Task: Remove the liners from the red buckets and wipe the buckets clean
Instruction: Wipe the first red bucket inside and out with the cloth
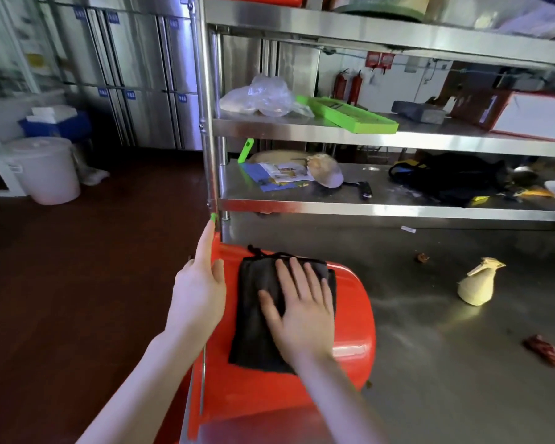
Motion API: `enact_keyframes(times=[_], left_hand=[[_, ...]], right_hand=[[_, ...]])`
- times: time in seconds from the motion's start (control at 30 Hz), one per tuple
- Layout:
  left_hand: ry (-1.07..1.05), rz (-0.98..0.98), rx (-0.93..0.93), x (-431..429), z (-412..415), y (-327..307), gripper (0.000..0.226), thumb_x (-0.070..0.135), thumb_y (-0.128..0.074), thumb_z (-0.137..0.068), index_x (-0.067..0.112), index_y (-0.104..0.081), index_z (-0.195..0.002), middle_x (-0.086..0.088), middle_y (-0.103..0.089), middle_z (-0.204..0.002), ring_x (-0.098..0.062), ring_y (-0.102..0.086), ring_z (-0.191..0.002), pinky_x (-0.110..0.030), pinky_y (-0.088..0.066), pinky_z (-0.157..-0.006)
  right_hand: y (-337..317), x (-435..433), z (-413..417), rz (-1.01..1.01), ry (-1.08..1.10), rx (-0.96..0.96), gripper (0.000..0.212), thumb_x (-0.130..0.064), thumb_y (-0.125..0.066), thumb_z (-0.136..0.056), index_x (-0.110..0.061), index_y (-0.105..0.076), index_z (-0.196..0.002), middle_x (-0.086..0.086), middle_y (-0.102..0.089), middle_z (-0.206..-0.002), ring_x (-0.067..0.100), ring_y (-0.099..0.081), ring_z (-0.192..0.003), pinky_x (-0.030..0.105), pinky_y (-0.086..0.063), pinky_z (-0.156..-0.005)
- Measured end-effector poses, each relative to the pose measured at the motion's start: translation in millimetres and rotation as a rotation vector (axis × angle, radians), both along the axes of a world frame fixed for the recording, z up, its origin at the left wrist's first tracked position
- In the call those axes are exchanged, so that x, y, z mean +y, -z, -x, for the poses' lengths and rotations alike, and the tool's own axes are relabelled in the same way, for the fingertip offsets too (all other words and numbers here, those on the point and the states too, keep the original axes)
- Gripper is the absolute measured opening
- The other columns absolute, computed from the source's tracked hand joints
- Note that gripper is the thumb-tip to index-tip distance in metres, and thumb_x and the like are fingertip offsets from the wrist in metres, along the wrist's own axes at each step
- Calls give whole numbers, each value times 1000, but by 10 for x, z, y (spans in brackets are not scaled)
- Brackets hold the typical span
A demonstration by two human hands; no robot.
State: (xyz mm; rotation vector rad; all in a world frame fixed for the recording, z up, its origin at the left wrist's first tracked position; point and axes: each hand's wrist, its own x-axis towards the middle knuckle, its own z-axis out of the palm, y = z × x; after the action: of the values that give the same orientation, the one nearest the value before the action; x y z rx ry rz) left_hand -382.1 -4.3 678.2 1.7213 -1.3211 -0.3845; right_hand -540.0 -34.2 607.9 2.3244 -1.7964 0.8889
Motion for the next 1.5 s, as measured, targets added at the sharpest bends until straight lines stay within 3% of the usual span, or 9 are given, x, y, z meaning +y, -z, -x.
enact_keyframes(times=[0.2,0.5,0.6,0.8,0.93,1.1,1.23,1.3,1.5], left_hand=[[42,141,-55,366,55,222,66,16,-43,-100,38,-12,-154,1,-56,-89,-14,-59,-68,-28,-51,-63],[31,234,-38,479,-44,441,64,8,-45,-98,40,-25,-150,10,-44,-143,1,-43,-128,-13,-33,-104],[103,237,-30,580,-126,527,66,17,-46,-98,56,-19,-144,18,-43,-146,1,-41,-133,-26,-38,-109],[147,200,100,804,-146,768,62,43,-44,-92,55,-16,-146,49,-44,-125,15,-54,-112,-1,-44,-84],[168,212,115,857,-173,777,64,42,-45,-92,53,-14,-147,40,-50,-126,7,-61,-106,-10,-49,-86],[174,170,100,740,-260,686,76,17,-55,-96,57,-14,-145,18,-67,-89,-1,-65,-61,-9,-49,-58],[80,138,228,582,-419,417,98,15,-69,-88,65,-3,-142,22,-68,-101,9,-66,-87,-10,-50,-75],[-9,96,259,395,-465,197,92,25,-70,-87,64,-8,-142,15,-67,-94,12,-64,-75,-4,-46,-63],[-32,-196,-35,9,-182,-190,77,19,-63,-85,39,-25,-149,-3,-62,-101,-21,-64,-84,-31,-55,-75]], right_hand=[[-309,-713,608,-589,289,-23,60,-65,-20,-93,-38,-38,-144,-9,-33,-155,23,-27,-143,48,-20,-115],[-186,75,-610,-29,-268,140,58,-56,-26,-97,-34,-29,-150,-6,-32,-157,26,-30,-143,49,-25,-115],[-83,32,-298,23,-182,133,59,-60,-32,-95,-34,-36,-148,-6,-37,-154,23,-35,-140,45,-27,-115],[-119,-398,486,-334,248,15,60,-61,-23,-94,-34,-43,-143,-4,-40,-152,22,-33,-141,44,-23,-116],[-375,-697,240,-539,217,47,61,-62,-16,-95,-35,-38,-145,-6,-37,-153,25,-31,-140,47,-20,-113],[-398,-290,-542,-277,-114,131,63,-63,-15,-93,-37,-31,-149,-10,-31,-156,21,-28,-142,44,-19,-115],[-225,170,-630,-26,-139,104,61,-57,-26,-94,-30,-40,-147,-4,-37,-154,26,-35,-140,49,-25,-115],[-129,281,-585,11,-126,81,60,-55,-32,-94,-29,-40,-147,-3,-37,-155,28,-35,-141,49,-26,-115],[143,546,-360,90,-231,79,62,-59,-30,-96,-33,-29,-152,-4,-29,-159,25,-26,-147,49,-18,-119]])
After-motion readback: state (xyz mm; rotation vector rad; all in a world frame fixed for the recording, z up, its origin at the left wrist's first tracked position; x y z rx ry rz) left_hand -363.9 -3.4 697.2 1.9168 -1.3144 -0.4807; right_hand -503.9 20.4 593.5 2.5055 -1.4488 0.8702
